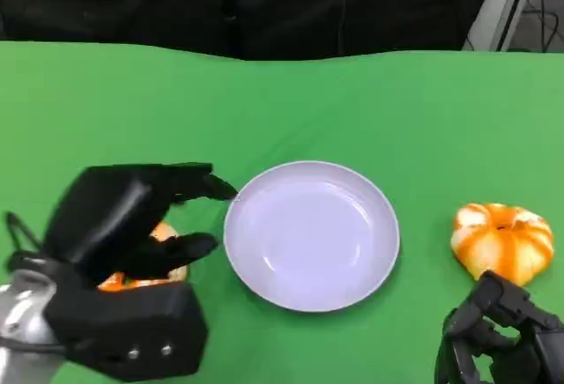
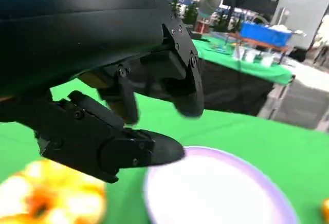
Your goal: Grasp the bread from the table and place it into the plate.
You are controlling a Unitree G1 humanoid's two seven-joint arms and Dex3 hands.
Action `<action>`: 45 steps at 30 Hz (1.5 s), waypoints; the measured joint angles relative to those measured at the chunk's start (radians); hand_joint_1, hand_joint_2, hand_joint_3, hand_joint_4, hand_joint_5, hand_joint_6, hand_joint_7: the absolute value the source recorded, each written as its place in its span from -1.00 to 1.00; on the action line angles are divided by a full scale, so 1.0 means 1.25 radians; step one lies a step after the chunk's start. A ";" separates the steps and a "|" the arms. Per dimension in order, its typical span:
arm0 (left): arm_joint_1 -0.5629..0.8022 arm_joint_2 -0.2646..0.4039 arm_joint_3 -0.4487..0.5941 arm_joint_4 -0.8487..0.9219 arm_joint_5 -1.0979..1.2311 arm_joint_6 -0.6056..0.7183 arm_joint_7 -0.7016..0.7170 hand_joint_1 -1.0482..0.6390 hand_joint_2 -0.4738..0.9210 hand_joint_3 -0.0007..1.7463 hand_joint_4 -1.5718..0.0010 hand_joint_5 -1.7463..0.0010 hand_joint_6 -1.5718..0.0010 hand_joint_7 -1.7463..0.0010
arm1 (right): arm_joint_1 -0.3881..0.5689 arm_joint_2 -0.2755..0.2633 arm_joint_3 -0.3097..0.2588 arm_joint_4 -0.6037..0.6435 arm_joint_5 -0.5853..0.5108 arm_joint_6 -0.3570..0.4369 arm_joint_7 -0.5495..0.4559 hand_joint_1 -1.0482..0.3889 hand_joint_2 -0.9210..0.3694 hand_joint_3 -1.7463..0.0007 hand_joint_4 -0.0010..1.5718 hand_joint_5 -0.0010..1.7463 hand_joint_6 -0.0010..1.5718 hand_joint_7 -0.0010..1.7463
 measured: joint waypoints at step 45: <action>0.044 0.077 -0.028 0.326 0.153 -0.033 0.156 -0.99 1.00 -0.59 1.00 1.00 0.72 0.98 | -0.003 -0.001 -0.001 -0.005 0.001 0.014 -0.001 0.25 -0.30 -0.55 0.09 1.00 -0.01 0.82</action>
